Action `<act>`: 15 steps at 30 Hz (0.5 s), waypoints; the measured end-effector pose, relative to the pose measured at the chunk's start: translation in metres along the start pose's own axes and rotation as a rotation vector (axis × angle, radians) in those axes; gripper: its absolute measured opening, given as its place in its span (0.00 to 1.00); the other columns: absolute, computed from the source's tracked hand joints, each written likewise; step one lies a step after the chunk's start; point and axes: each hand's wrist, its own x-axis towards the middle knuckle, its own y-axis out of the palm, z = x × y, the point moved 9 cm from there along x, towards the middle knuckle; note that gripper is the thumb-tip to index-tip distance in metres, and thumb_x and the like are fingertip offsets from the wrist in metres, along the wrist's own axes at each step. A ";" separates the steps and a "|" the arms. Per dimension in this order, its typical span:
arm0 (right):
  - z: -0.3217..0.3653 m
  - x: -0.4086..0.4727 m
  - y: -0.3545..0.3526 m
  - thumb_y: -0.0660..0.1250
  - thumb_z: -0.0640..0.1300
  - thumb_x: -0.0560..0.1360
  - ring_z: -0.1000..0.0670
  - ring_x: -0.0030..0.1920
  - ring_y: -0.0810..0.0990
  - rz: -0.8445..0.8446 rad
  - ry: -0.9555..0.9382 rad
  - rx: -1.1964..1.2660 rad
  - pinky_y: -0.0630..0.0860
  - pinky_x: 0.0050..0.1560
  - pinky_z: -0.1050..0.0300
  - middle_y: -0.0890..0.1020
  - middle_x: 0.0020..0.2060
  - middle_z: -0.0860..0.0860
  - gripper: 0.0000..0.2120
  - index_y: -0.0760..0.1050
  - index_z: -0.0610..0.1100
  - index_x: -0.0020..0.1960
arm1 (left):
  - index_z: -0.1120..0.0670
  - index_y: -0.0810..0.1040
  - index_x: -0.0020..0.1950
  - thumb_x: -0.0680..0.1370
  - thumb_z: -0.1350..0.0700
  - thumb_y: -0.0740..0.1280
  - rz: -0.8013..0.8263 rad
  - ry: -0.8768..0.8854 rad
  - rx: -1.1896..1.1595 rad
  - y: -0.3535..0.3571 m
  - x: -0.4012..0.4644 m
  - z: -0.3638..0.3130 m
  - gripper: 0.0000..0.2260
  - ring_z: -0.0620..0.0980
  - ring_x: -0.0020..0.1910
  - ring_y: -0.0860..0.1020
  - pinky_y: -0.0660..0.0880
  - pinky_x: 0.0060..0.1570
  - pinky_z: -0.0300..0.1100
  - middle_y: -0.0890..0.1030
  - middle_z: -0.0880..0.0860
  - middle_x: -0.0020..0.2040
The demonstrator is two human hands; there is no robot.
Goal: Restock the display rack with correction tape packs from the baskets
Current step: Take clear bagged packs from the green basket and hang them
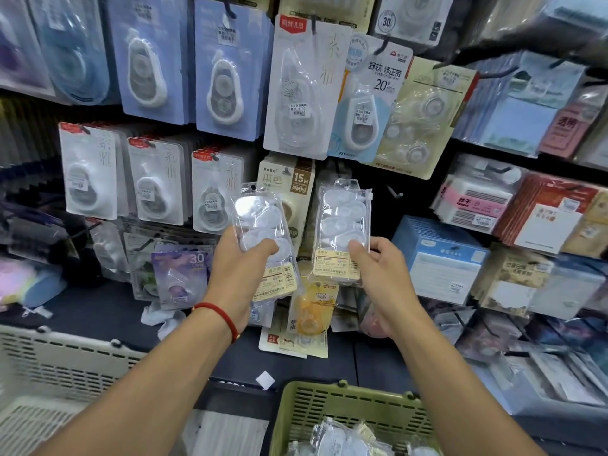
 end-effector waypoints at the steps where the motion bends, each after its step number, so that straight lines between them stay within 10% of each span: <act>1: 0.000 0.001 0.000 0.67 0.53 0.83 0.47 0.53 0.87 0.002 0.000 0.007 0.81 0.61 0.38 0.88 0.51 0.50 0.06 0.78 0.52 0.56 | 0.47 0.80 0.59 0.78 0.63 0.70 0.003 -0.008 -0.014 0.000 0.000 0.000 0.14 0.48 0.41 0.86 0.80 0.32 0.43 0.86 0.51 0.49; 7: 0.009 0.003 -0.002 0.68 0.55 0.82 0.49 0.53 0.87 -0.029 -0.010 0.028 0.82 0.57 0.46 0.88 0.51 0.51 0.10 0.80 0.50 0.57 | 0.46 0.79 0.60 0.69 0.55 0.70 -0.004 -0.027 0.004 0.001 -0.005 -0.003 0.19 0.58 0.56 0.84 0.82 0.55 0.61 0.85 0.53 0.56; 15: 0.022 -0.003 0.010 0.68 0.53 0.82 0.57 0.57 0.80 0.048 -0.162 -0.440 0.78 0.64 0.51 0.82 0.60 0.56 0.17 0.77 0.49 0.68 | 0.47 0.78 0.52 0.73 0.59 0.70 0.084 0.027 0.107 0.012 -0.004 -0.002 0.10 0.57 0.50 0.84 0.81 0.49 0.55 0.85 0.53 0.51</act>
